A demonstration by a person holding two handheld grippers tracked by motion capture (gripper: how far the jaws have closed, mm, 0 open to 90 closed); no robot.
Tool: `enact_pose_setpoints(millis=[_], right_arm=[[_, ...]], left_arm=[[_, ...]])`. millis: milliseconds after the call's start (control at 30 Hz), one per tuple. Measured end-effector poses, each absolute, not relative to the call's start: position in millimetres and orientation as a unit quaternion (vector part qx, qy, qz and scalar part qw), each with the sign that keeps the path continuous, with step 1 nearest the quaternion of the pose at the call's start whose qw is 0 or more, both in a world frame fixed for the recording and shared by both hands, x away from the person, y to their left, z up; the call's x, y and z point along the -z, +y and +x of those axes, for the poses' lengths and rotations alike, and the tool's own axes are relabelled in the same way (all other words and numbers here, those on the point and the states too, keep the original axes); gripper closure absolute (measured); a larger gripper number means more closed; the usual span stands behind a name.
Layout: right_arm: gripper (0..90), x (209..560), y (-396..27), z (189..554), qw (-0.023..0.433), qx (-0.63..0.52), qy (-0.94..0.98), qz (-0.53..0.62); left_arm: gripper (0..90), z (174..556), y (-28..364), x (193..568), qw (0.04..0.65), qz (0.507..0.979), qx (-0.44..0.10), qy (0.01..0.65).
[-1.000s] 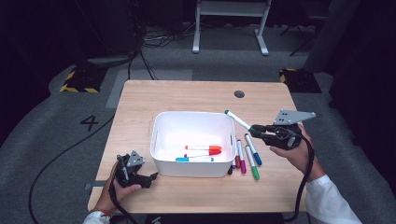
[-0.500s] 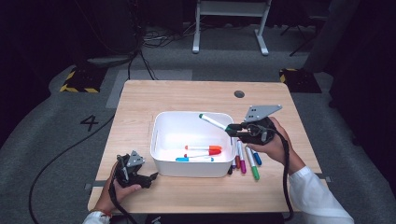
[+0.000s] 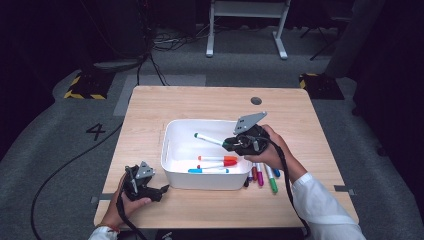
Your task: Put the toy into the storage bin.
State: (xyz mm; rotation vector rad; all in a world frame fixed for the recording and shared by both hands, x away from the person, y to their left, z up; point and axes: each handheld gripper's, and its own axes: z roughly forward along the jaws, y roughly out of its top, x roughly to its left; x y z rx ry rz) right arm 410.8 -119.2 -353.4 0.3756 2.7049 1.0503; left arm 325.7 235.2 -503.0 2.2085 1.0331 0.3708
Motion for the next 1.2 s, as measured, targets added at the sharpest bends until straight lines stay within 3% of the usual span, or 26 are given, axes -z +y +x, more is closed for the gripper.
enact_pose_setpoints(millis=[733,1200], right_arm=[[75.0,368.6,-103.7,383.9,0.037,-0.308,0.948,0.067],[62.0,354.4,-124.5,386.5,0.077,-0.345,0.930,0.104]], left_arm=[[10.2,325.7,235.3,503.0,0.331,0.845,-0.142,0.395],[10.2,325.7,235.2,503.0,0.332,0.845,-0.142,0.395]])
